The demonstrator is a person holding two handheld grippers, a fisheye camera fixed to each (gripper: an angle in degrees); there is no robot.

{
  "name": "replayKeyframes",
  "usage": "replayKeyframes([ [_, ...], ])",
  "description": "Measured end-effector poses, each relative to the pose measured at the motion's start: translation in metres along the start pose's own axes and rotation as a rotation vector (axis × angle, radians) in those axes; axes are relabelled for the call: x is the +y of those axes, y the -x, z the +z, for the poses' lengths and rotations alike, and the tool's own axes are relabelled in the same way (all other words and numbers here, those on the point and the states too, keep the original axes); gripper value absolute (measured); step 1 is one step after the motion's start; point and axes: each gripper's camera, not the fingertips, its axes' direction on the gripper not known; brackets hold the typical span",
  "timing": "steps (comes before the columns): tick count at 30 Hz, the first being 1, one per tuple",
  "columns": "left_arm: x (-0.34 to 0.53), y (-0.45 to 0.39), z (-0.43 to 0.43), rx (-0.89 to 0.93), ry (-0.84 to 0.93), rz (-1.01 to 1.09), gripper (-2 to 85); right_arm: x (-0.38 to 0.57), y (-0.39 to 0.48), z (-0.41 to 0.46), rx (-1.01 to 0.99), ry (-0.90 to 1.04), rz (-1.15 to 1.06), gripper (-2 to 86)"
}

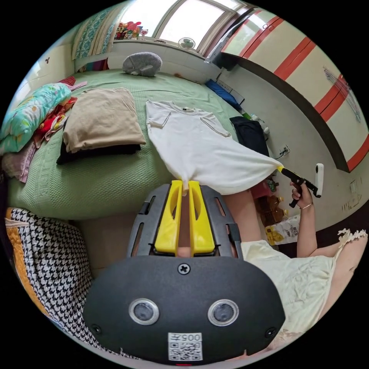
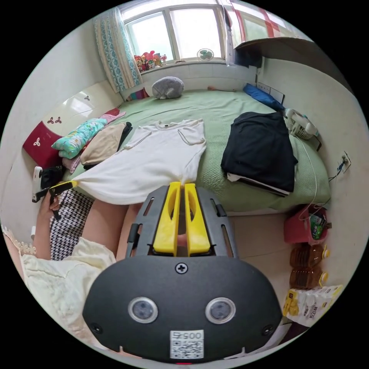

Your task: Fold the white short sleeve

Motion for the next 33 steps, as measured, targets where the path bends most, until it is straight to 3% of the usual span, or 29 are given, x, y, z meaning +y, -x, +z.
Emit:
replayKeyframes([
  [15,0.021,0.001,-0.051,0.058,-0.031,-0.047,4.2,0.039,0.004,-0.054,-0.042,-0.011,0.031,-1.5],
  [21,-0.008,-0.009,-0.042,-0.01,-0.007,-0.014,4.3,0.017,0.011,-0.034,0.017,0.009,0.012,-1.4],
  [28,-0.069,-0.033,-0.032,-0.119,0.071,0.192,4.3,-0.04,0.014,-0.017,0.054,0.003,-0.092,-1.3],
  [33,-0.143,-0.022,-0.01,-0.147,0.017,0.224,4.3,-0.102,0.011,0.013,0.131,-0.018,-0.154,-1.4],
])
